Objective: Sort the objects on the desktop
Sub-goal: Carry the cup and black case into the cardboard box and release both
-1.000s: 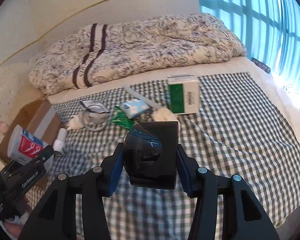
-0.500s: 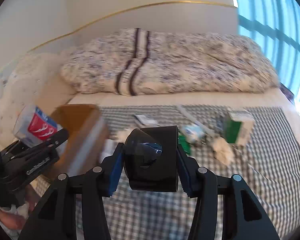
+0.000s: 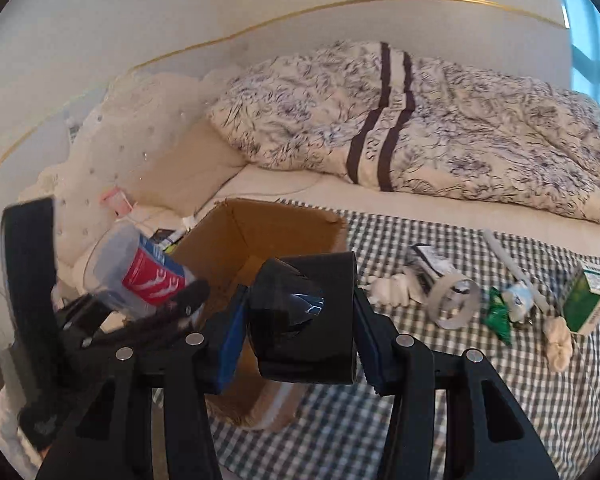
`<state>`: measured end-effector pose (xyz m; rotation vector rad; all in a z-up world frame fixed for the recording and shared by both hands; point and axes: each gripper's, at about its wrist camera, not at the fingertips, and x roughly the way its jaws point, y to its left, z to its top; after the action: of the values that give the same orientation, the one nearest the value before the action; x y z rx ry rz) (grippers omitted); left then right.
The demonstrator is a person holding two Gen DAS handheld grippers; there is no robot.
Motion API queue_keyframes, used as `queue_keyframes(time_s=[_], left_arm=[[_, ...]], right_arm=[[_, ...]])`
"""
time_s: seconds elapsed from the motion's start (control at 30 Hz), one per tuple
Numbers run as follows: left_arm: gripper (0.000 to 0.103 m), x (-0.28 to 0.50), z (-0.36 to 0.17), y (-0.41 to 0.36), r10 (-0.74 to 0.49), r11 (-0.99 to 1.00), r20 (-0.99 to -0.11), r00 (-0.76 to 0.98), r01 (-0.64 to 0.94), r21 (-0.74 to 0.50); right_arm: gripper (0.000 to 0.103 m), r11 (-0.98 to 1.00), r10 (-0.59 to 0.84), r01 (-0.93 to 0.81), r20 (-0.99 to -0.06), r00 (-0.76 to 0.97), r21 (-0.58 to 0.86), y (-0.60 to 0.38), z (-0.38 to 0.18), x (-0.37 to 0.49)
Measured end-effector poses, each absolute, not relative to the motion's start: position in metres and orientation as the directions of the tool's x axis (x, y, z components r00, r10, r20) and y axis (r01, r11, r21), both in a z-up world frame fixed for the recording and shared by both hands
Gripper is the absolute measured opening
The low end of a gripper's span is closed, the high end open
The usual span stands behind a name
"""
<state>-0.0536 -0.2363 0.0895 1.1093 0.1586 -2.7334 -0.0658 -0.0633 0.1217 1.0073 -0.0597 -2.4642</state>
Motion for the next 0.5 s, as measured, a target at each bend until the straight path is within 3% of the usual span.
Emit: queue_keyframes(time_s=[0.37, 0.4, 0.43, 0.47, 0.5], left_arm=[[0.066, -0.063, 0.04, -0.255, -0.086, -0.976, -0.768, -0.634, 0.207, -0.062], [0.067, -0.063, 0.038, -0.256, -0.088, -0.976, -0.771, -0.631, 0.211, -0.062], [0.081, -0.064, 0.036, -0.256, -0.095, -0.975, -0.771, -0.629, 0.214, -0.055], [0.102, -0.064, 0.036, -0.256, -0.107, -0.975, -0.768, -0.631, 0.218, -0.044], [0.103, -0.062, 0.037, -0.256, -0.116, -0.974, -0.761, -0.639, 0.223, -0.039]], right_arm=[[0.051, -0.852, -0.502, 0.418, -0.718, -0.483, 0.314, -0.116, 0.08, -0.116], [0.057, -0.836, -0.529, 0.428, -0.711, -0.464, 0.343, -0.117, 0.078, -0.118], [0.08, -0.827, -0.543, 0.434, -0.708, -0.451, 0.358, -0.119, 0.076, -0.12], [0.092, -0.834, -0.531, 0.426, -0.716, -0.452, 0.349, -0.121, 0.074, -0.122], [0.093, -0.858, -0.495, 0.401, -0.728, -0.475, 0.321, -0.121, 0.072, -0.123]])
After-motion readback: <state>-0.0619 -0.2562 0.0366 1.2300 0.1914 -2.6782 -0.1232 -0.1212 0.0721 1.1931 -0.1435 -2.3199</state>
